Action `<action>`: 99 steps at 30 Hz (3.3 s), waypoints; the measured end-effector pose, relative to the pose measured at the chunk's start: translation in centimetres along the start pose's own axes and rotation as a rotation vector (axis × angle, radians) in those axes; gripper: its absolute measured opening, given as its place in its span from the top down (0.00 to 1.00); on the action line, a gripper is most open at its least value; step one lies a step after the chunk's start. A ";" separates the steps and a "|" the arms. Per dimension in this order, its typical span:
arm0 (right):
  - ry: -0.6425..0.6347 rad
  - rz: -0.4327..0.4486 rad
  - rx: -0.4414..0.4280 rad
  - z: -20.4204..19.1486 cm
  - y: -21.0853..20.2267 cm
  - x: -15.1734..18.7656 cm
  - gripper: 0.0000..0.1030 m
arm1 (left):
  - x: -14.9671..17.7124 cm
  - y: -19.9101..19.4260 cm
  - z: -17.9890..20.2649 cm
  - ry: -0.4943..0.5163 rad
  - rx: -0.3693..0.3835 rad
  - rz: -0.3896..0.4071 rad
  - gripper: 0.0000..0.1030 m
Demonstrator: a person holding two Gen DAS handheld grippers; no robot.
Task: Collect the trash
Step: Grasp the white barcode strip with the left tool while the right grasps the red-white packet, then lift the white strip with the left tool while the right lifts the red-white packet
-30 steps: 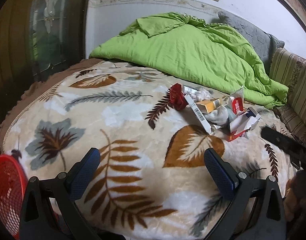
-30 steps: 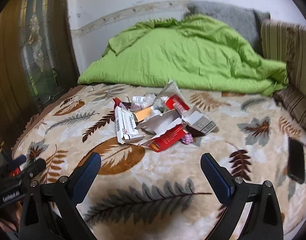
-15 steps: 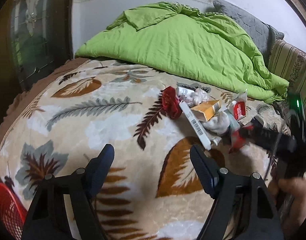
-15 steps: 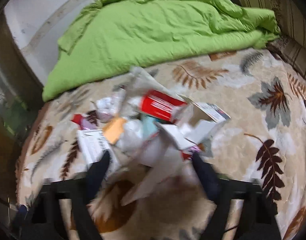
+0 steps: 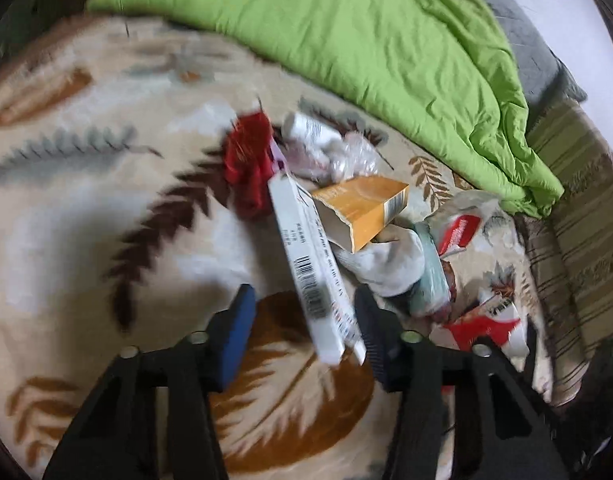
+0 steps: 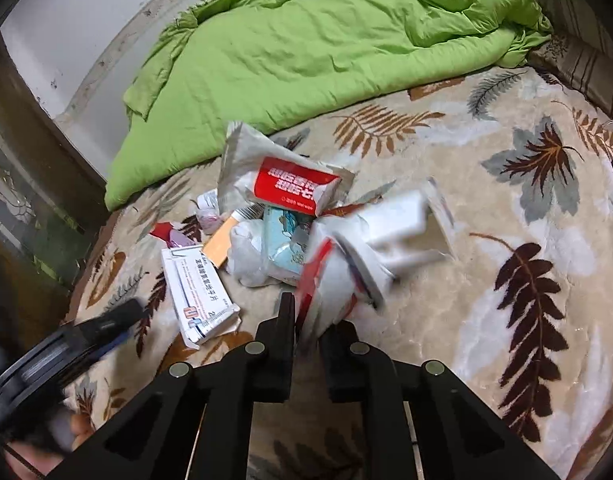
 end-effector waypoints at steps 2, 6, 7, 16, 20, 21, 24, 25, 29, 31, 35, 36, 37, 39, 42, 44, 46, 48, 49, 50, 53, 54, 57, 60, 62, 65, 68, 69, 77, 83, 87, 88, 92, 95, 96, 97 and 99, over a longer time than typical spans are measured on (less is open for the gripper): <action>-0.005 0.010 -0.006 -0.1 -0.2 -0.3 0.89 | -0.2 1.3 0.2 -0.018 0.039 -0.017 0.69; -0.029 0.013 -0.014 -0.6 -0.1 -0.4 0.90 | 0.4 1.9 1.0 0.051 0.035 0.006 0.84; -0.034 0.012 -0.016 -0.7 -0.1 -0.4 0.90 | 0.6 1.6 1.1 0.073 0.026 0.024 0.84; -0.164 0.043 -0.086 -4.1 -0.8 0.4 0.90 | 4.7 -7.2 -0.8 0.244 -0.110 0.263 0.88; -0.267 0.057 -0.130 -6.8 -1.1 1.6 0.90 | 6.3 -9.6 -3.0 0.241 -0.167 0.325 0.88; -0.287 0.064 -0.136 -7.2 -1.3 1.8 0.90 | 6.5 -10.1 -3.5 0.241 -0.180 0.338 0.88; -0.357 0.092 -0.137 -8.4 -2.2 2.9 0.90 | 7.0 -11.4 -4.4 0.236 -0.205 0.374 0.88; -0.374 0.095 -0.139 -8.7 -2.4 3.3 0.90 | 7.0 -11.7 -4.7 0.228 -0.212 0.380 0.88; -0.417 0.087 -0.140 -9.5 -2.8 4.8 0.90 | 7.2 -12.9 -6.3 0.189 -0.234 0.407 0.88; -0.424 0.088 -0.134 -9.7 -2.8 5.1 0.90 | 7.4 -13.4 -6.9 0.168 -0.238 0.418 0.88; -0.425 0.075 -0.141 -10.5 -2.5 5.4 0.90 | 7.4 -13.9 -7.6 0.155 -0.246 0.418 0.88; -0.426 0.074 -0.145 -10.7 -2.5 5.5 0.90 | 7.4 -14.0 -7.7 0.153 -0.249 0.418 0.88; -0.429 0.074 -0.150 -11.0 -2.5 5.6 0.90 | 7.5 -14.1 -7.8 0.149 -0.253 0.422 0.88; -0.437 0.075 -0.162 -11.7 -2.6 5.8 0.90 | 7.4 -14.4 -8.2 0.141 -0.255 0.429 0.88; -0.441 0.074 -0.173 -12.3 -2.6 5.9 0.90 | 7.4 -14.5 -8.2 0.138 -0.262 0.435 0.88; -0.436 0.081 -0.174 -12.4 -2.8 5.6 0.90 | 7.4 -14.4 -7.9 0.143 -0.261 0.434 0.88; -0.424 0.084 -0.178 -12.4 -3.0 5.4 0.90 | 7.5 -14.4 -7.4 0.157 -0.259 0.438 0.88; -0.412 0.090 -0.181 -12.3 -3.1 5.0 0.90 | 7.5 -14.4 -7.0 0.173 -0.264 0.447 0.88; -0.411 0.092 -0.183 -12.3 -3.2 4.9 0.90 | 7.5 -14.3 -6.9 0.179 -0.264 0.449 0.88; -0.413 0.094 -0.183 -12.3 -3.2 4.9 0.90 | 7.5 -14.3 -6.8 0.181 -0.265 0.451 0.88; -0.419 0.088 -0.188 -12.4 -3.2 5.1 0.90 | 7.5 -14.0 -6.6 0.188 -0.268 0.456 0.88; -0.427 0.090 -0.184 -12.4 -3.1 5.3 0.90 | 7.5 -13.8 -6.6 0.188 -0.269 0.456 0.88; -0.436 0.085 -0.186 -12.2 -2.7 5.6 0.90 | 7.6 -13.6 -6.7 0.182 -0.274 0.454 0.88; -0.432 0.070 -0.187 -12.0 -2.1 5.7 0.90 | 7.4 -13.3 -7.0 0.164 -0.277 0.451 0.88; -0.430 0.071 -0.184 -12.0 -1.8 5.5 0.90 | 7.3 -13.1 -7.2 0.160 -0.280 0.451 0.88; -0.421 0.062 -0.188 -11.7 -1.3 5.4 0.90 | 7.2 -12.8 -7.4 0.157 -0.285 0.446 0.88; -0.413 0.055 -0.193 -11.7 -1.0 5.2 0.90 | 7.1 -12.6 -7.6 0.153 -0.287 0.442 0.88; -0.413 0.055 -0.194 -11.7 -0.9 5.2 0.90 | 7.0 -12.6 -7.7 0.151 -0.284 0.440 0.88; -0.428 0.044 -0.192 -12.1 -0.2 5.5 0.90 | 7.0 -12.5 -8.0 0.146 -0.290 0.439 0.88; -0.431 0.048 -0.187 -12.1 -0.1 5.4 0.90 | 7.0 -12.5 -8.0 0.150 -0.296 0.444 0.88; -0.431 0.050 -0.183 -11.9 0.0 5.3 0.90 | 6.9 -12.4 -8.1 0.156 -0.313 0.444 0.88; -0.431 0.050 -0.182 -11.9 0.0 5.3 0.90 | 6.9 -12.5 -8.1 0.157 -0.320 0.444 0.88; -0.436 0.055 -0.185 -11.9 0.0 5.3 0.90 | 6.9 -13.1 -7.3 0.193 -0.348 0.457 0.88; -0.431 0.058 -0.198 -11.9 -0.1 5.1 0.90 | 6.9 -13.7 -6.9 0.198 -0.349 0.456 0.88; -0.430 0.059 -0.200 -11.8 -0.1 5.1 0.90 | 6.8 -14.0 -6.9 0.194 -0.350 0.456 0.88; -0.430 0.059 -0.202 -11.7 -0.1 5.1 0.90 | 6.7 -14.3 -6.9 0.189 -0.348 0.459 0.88; -0.421 0.056 -0.219 -11.7 -0.3 5.1 0.90 | 6.4 -15.4 -7.3 0.165 -0.341 0.459 0.88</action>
Point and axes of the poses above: each gripper's, at about its wrist camera, not at the fingertips, and y roughly the way its jaws point, z to its right, x to its underside, the point moved 6 cm from there along y, roughly the way its jaws point, and after that the axes turned 3 degrees about y, right-handed, at the moved point
